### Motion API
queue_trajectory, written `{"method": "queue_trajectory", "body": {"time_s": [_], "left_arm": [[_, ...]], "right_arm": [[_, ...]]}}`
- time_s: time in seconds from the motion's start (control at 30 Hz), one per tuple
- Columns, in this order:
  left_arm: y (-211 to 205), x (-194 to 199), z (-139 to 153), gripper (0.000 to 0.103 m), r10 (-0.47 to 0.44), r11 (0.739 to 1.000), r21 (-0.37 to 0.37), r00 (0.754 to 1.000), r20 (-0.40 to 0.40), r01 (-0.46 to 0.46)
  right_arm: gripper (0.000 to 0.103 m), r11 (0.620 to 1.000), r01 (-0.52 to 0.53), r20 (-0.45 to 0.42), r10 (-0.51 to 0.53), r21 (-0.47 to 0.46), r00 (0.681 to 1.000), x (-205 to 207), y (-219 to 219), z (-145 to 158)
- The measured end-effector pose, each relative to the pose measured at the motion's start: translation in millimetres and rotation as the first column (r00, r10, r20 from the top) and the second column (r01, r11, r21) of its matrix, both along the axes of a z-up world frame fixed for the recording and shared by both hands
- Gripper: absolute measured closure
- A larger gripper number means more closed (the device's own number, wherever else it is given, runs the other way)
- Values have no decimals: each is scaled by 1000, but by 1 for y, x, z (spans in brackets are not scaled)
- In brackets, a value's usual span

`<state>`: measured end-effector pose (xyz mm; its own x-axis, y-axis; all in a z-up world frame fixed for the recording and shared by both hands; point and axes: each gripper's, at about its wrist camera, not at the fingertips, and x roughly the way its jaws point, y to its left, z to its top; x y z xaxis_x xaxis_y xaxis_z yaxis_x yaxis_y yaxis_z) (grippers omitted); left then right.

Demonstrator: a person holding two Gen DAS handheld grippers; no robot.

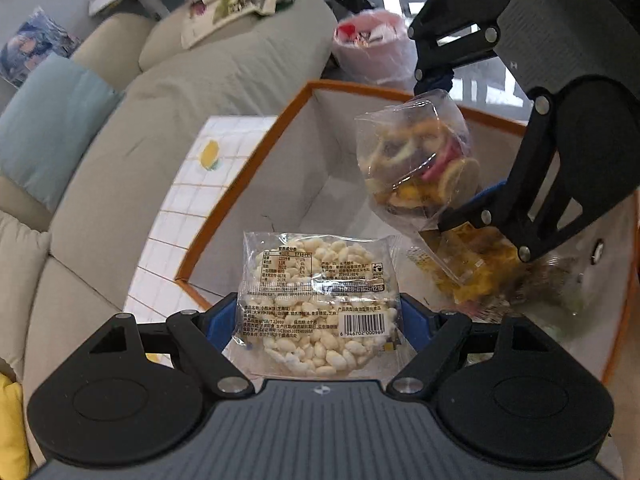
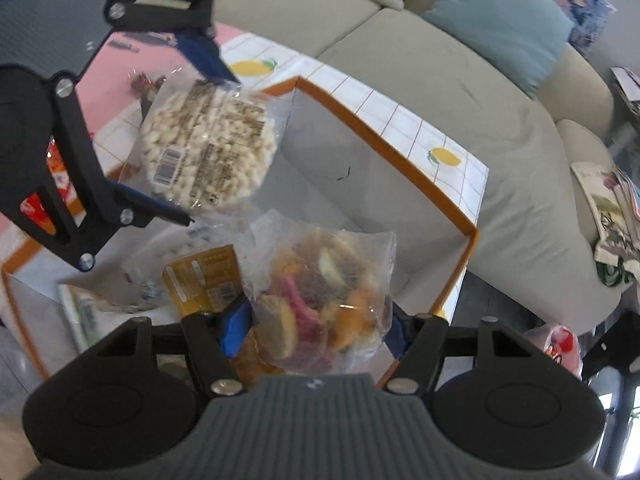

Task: Organize snacks
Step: 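Carry both held bags over the orange box and open both tools, then withdraw both tools from the box back over the remaining snacks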

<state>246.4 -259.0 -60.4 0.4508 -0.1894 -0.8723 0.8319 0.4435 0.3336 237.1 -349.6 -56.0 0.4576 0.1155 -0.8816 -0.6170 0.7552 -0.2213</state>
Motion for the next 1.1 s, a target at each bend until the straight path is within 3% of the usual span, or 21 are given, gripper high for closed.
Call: {"method": "queue_trajectory", "body": {"time_s": [0.3,0.57,0.83,1.1], "left_arm": [[-13,24,-30,8,-53,996,63,997,-51,57],[-13,27,-36,3,-66,994,82,995,-72,72],[-6,26,-18,2,-39,999,33,997,-64,41],[19,0,28,2,-5,998,-64,998,-59,1]], "right_arm": [[38,995,-102,-25,101,-23,995,18,1,-30],[37,995,-94,-44,93,-20,995,32,-4,-36],[23,996,-83,-29,82,-31,996,28,-3,-30],[21,1000,-29,-15,29,-3,999,18,5,-5]]}}
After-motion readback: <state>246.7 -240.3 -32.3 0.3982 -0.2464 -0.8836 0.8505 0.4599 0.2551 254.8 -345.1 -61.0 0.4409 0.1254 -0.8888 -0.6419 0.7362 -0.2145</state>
